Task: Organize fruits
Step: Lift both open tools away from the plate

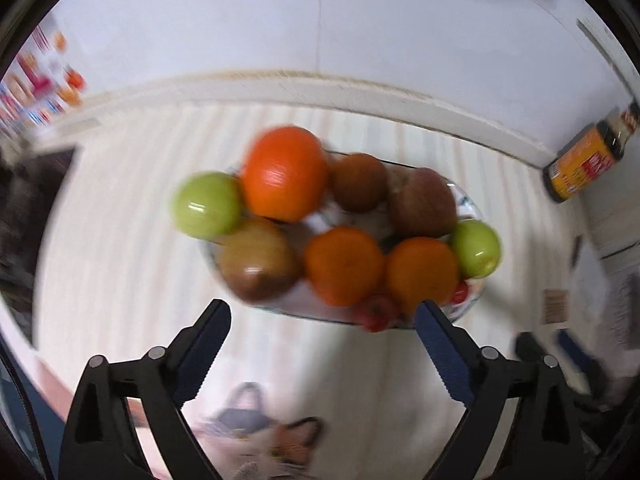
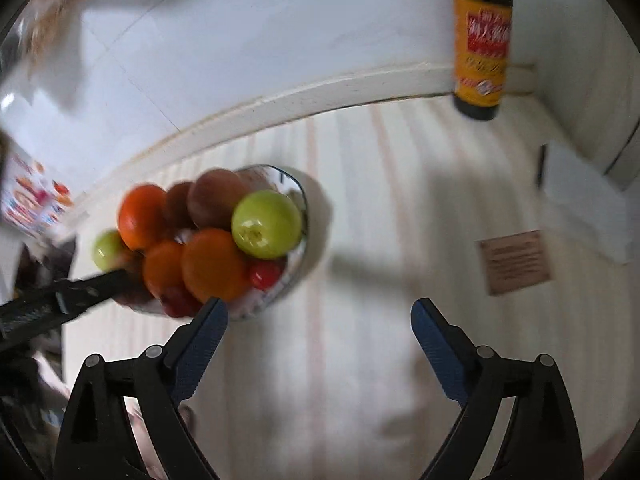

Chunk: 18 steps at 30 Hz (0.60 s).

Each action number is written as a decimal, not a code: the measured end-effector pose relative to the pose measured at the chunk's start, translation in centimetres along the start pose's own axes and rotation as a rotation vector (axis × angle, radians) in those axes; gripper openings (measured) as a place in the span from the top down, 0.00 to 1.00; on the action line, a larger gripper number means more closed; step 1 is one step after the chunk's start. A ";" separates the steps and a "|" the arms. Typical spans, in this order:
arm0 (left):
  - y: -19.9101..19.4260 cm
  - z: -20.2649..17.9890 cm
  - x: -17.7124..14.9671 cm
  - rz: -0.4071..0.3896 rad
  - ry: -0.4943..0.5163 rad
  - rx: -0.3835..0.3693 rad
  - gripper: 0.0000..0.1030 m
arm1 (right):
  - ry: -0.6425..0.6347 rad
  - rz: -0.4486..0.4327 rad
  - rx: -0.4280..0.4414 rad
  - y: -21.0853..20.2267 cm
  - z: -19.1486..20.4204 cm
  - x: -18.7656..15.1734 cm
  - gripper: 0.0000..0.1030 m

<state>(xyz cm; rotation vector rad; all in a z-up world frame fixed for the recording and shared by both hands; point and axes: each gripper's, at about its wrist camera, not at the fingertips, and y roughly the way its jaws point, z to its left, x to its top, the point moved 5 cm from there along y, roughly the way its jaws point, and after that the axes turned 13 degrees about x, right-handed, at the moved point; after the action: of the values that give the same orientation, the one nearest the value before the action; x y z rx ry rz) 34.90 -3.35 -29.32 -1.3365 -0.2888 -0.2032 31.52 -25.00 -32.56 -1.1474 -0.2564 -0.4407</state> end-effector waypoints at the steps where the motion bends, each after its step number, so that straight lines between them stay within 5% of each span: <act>1: -0.5 0.6 -0.3 -0.017 0.008 0.028 0.07 | -0.018 0.006 -0.023 -0.6 0.3 -0.2 0.05; 18: -16.2 10.7 -7.9 -0.260 0.027 -0.013 0.07 | -0.157 -0.142 -0.058 -15.2 12.3 -5.9 0.05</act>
<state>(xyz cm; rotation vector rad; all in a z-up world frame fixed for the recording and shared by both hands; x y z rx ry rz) 21.47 3.31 -14.65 -1.3057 -0.4393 -0.4415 19.55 -17.64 -17.66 -1.2270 -0.4664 -0.4865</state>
